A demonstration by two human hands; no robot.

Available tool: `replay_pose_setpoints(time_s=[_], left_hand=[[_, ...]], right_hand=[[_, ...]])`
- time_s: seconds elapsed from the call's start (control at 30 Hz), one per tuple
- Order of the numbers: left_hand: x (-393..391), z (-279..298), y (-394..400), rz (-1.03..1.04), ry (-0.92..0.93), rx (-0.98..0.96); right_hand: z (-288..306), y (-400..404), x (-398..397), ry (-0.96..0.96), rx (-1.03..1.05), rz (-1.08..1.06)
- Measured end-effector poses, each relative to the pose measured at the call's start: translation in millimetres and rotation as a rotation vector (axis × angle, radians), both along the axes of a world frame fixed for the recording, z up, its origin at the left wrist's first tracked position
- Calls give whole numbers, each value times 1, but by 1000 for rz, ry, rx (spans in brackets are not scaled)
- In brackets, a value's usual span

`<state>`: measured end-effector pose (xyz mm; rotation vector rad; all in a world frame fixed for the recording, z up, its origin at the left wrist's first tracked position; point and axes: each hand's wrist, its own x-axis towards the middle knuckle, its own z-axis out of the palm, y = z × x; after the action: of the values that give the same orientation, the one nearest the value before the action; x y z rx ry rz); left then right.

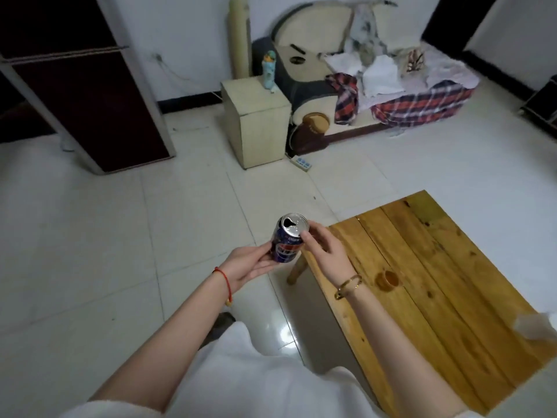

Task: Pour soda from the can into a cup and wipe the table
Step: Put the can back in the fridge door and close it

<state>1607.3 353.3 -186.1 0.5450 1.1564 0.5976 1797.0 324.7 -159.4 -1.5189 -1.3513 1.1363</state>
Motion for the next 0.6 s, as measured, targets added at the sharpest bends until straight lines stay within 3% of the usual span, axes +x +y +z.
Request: replay_pose_setpoints(time_s=[0.27, 0.6], left_hand=[[-134, -4, 37, 314, 49, 8], [-314, 27, 116, 485, 64, 81]], right_hand=[[-5, 95, -134, 29, 7, 274], [24, 207, -324, 68, 63, 459]])
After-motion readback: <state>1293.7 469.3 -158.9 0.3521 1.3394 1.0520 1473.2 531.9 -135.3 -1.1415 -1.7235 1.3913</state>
